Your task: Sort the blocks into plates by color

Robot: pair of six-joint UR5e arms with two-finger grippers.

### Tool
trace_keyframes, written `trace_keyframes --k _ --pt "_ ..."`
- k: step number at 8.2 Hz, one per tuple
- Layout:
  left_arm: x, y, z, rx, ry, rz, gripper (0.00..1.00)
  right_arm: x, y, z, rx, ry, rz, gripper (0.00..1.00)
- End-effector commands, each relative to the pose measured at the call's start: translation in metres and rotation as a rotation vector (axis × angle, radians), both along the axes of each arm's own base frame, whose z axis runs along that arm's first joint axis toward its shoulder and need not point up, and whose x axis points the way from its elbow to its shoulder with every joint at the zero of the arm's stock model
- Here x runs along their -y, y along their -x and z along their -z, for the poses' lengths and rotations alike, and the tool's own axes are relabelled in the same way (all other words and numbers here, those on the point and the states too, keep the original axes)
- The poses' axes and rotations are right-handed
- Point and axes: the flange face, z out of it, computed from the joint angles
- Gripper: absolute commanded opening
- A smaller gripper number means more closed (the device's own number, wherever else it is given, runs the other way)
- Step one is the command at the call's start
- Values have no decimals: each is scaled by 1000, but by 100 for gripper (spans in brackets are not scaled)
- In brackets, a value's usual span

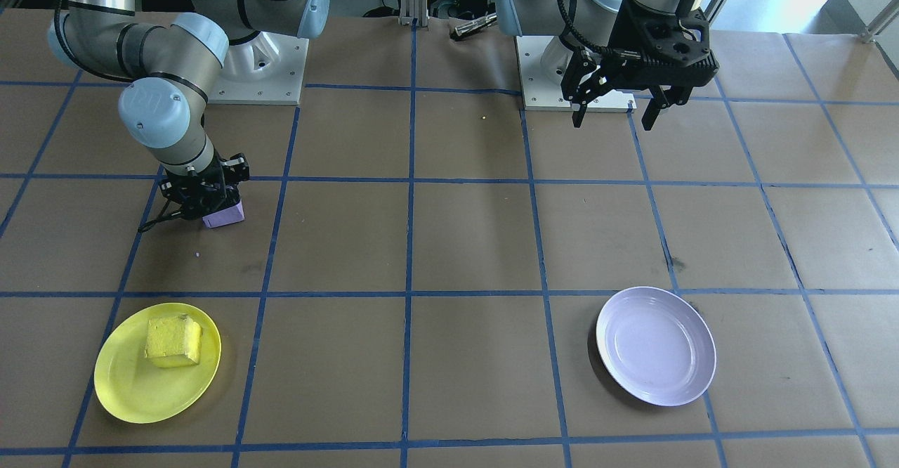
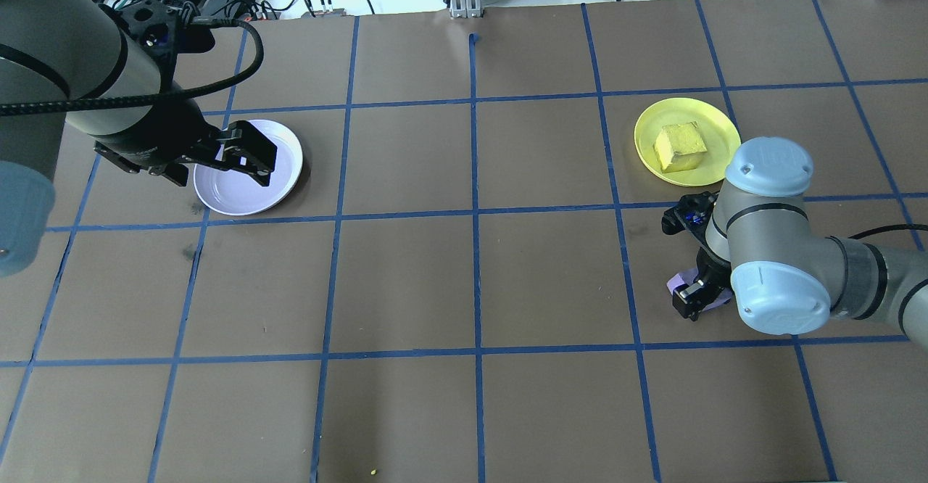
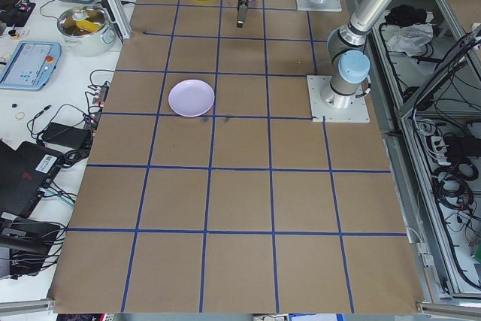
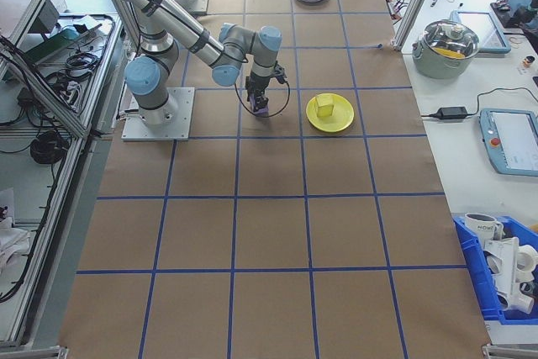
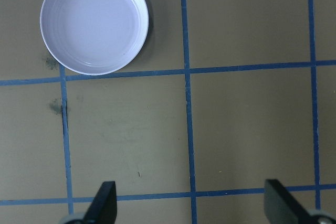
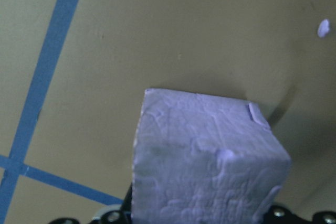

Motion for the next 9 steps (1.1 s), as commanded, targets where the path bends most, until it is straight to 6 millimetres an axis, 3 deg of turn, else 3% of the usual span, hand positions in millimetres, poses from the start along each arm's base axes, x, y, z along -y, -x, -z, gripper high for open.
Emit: trace_keyframes --k 1,2,4,7,8,9 --pt "5 4 3 -2 -20 16 100 22 -22 -45 177 141 220 29" --pt "7 4 8 -12 -29 14 100 26 -50 -60 186 148 270 31" --pt "14 4 17 -3 -45 16 100 27 -147 -78 173 136 313 33" --pt "15 4 24 -6 -62 6 100 27 -311 -59 160 136 303 36" --pt "16 3 24 -1 -57 13 100 31 -361 -63 166 164 323 52" --pt "15 2 25 6 -61 14 100 31 -395 -65 167 182 323 57"
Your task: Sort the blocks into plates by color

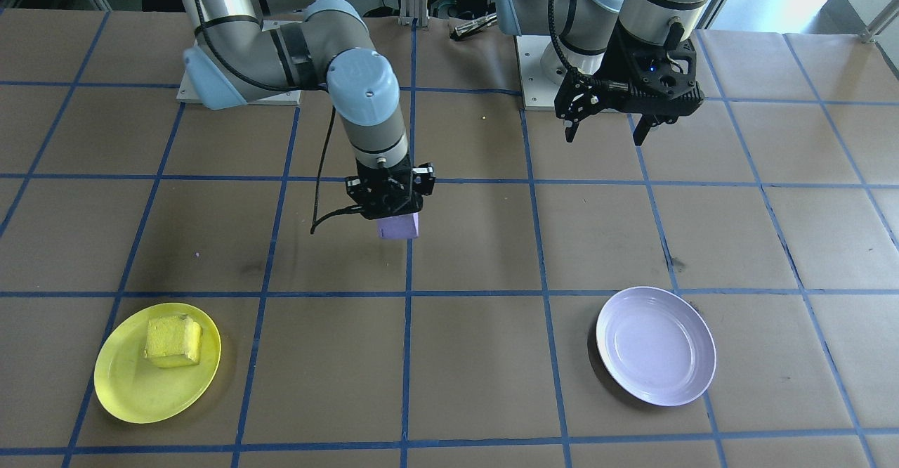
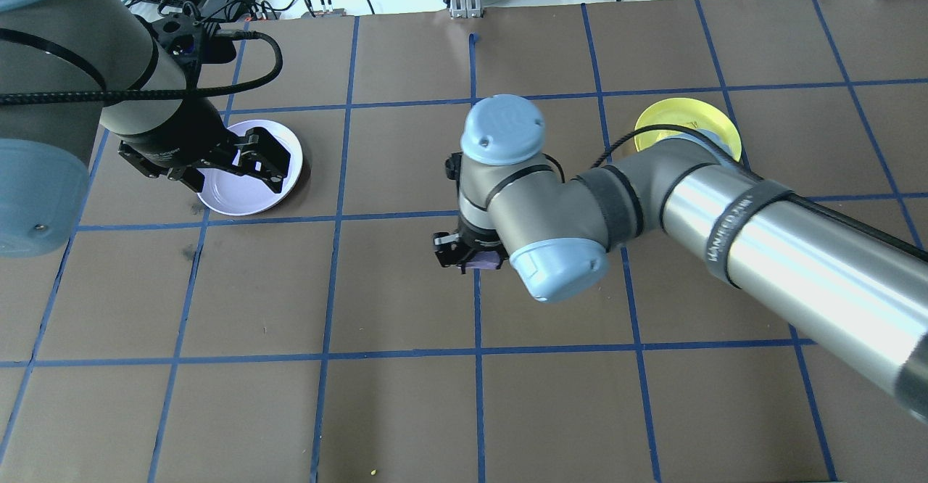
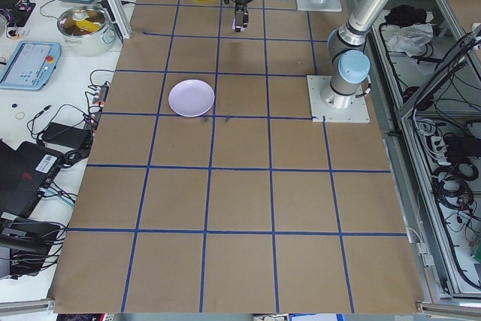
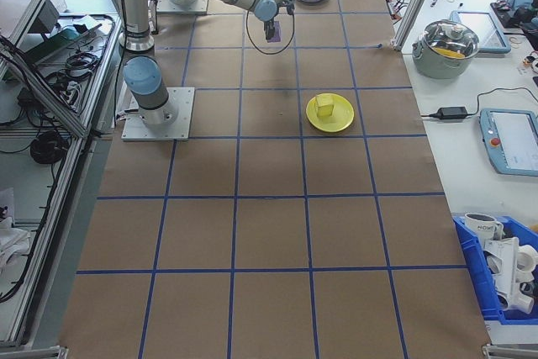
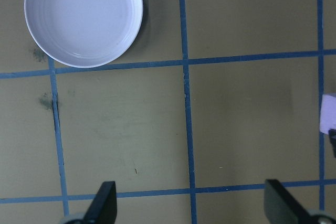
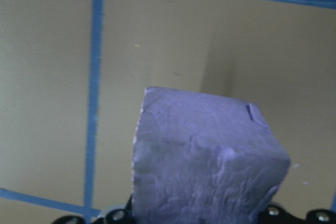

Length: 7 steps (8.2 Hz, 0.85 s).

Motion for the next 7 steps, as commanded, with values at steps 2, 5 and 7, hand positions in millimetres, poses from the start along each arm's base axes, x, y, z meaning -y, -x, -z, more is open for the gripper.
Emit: trace_keyframes --k 2,5,7 --pt "2 -2 0 5 2 0 100 -7 -122 7 1 40 -16 58" --pt "-3 -5 -4 10 2 -5 100 1 -110 2 -52 74 -8 100" --pt "1 -6 2 9 -13 -8 100 7 -91 -22 -97 128 8 100"
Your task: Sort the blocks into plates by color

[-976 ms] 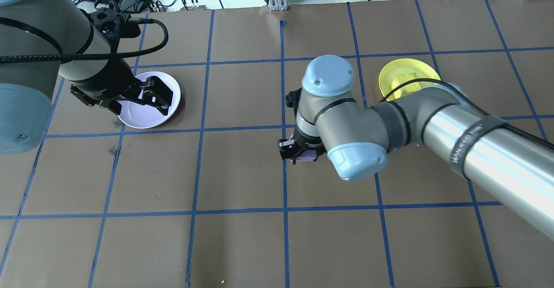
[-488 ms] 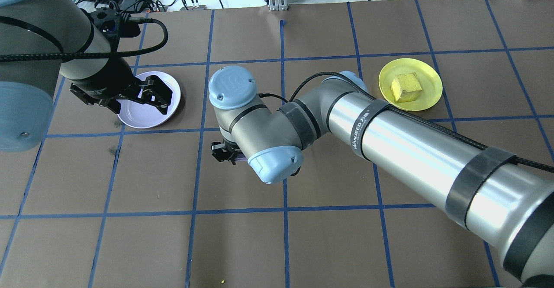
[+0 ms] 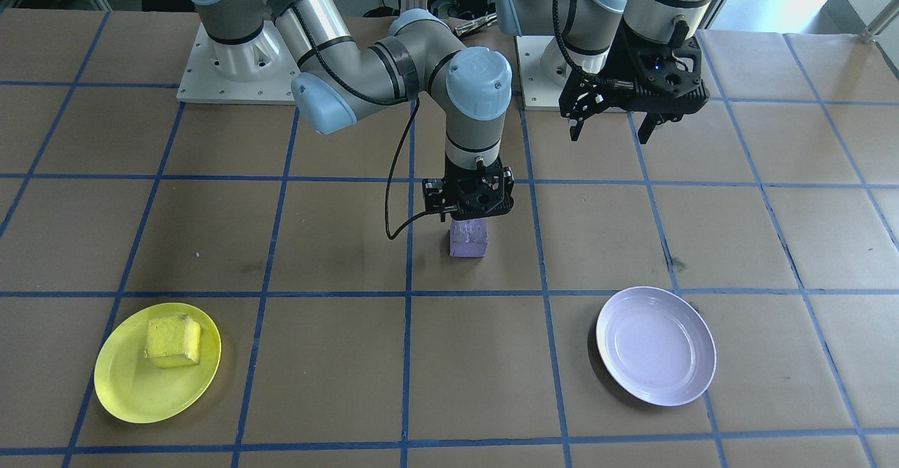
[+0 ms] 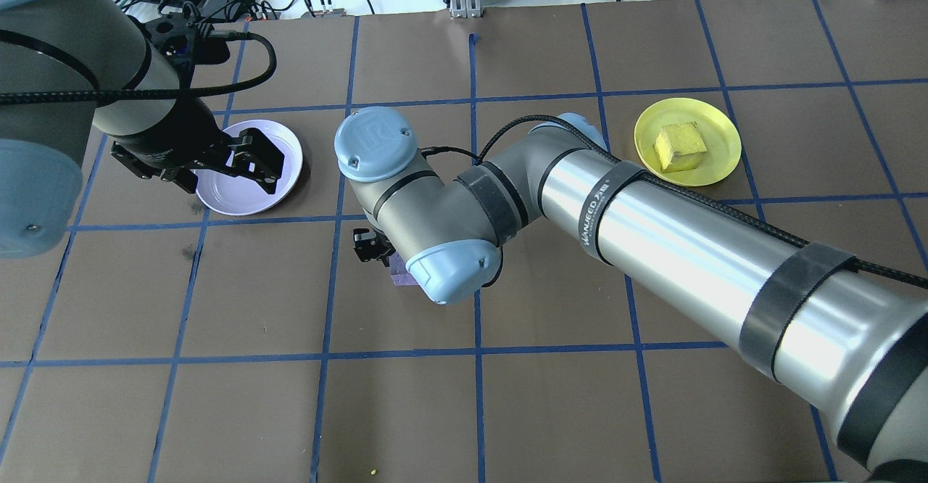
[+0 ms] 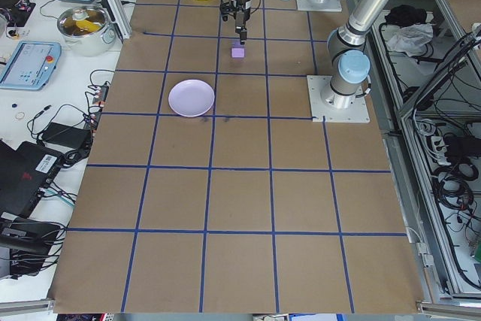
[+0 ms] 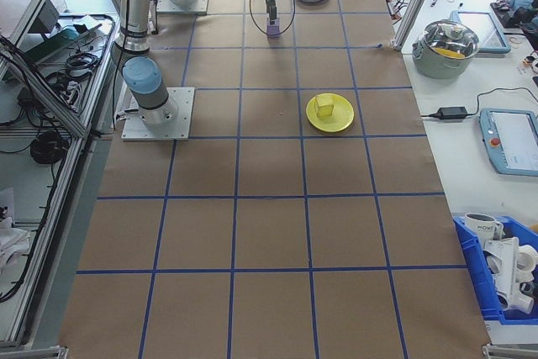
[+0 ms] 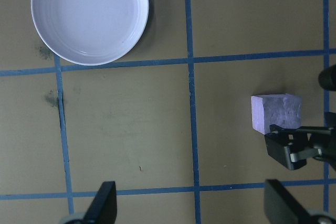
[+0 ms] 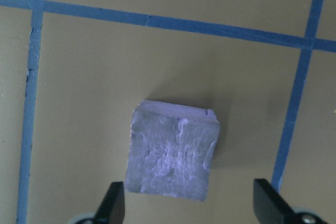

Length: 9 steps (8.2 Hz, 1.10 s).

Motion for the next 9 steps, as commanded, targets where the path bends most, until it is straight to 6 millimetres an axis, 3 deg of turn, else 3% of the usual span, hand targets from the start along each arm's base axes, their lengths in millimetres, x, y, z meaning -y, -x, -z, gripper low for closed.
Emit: trace_keyframes --k 1,3,4,6,7,9 --pt "4 -1 5 -3 -10 -15 100 12 45 -41 -73 13 66 100" --pt "9 6 16 -23 -39 -35 100 27 144 -119 -90 -31 196 100" --pt "13 17 25 -23 -54 -17 100 27 180 -148 -91 -33 245 100" --pt "27 81 68 -17 -78 51 100 22 249 -211 -84 68 339 100" --pt "32 117 94 -14 -79 80 100 31 284 -233 -71 105 394 100" --pt "40 157 154 15 -153 142 100 36 294 -267 -30 113 392 100"
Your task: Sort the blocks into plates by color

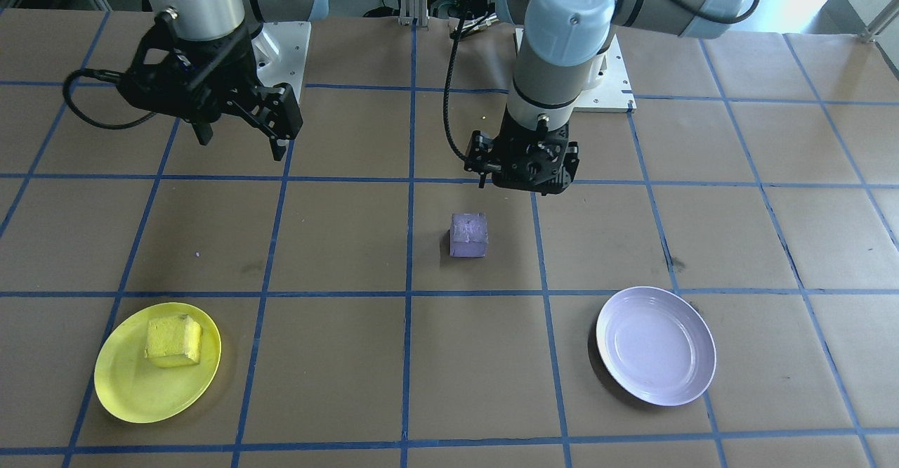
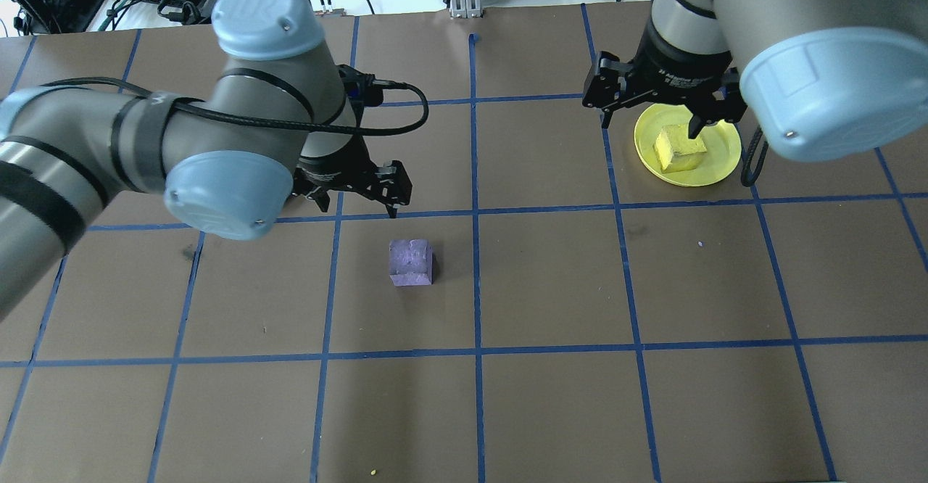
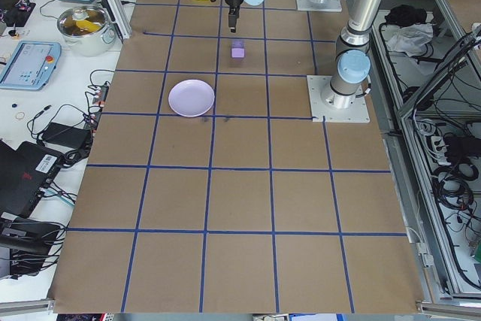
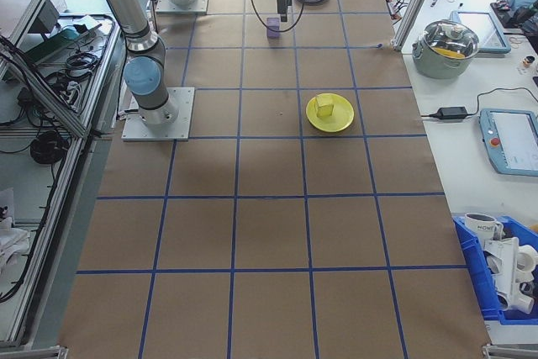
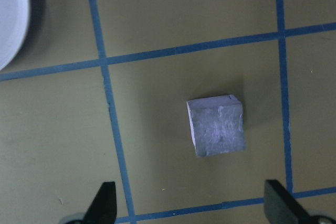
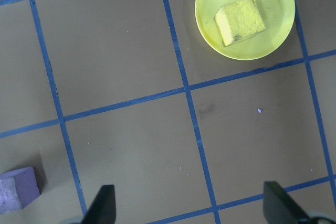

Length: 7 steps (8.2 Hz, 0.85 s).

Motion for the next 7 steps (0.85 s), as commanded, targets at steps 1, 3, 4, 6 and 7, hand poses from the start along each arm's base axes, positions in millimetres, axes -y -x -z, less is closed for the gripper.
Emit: trace_keyframes --k 1,3,4,6,7 --pt "14 46 69 8 -42 60 100 0 17 -40 43 14 -77 100" --pt "15 47 82 11 -70 75 100 -4 12 -34 70 -36 -337 100" --pt "15 47 96 18 -92 72 100 -7 8 -30 72 -50 -437 100" --pt "25 48 133 30 -141 72 100 -6 12 -32 70 -46 -443 100" --pt "30 41 147 36 -174 84 100 -4 10 -29 75 -49 -450 100"
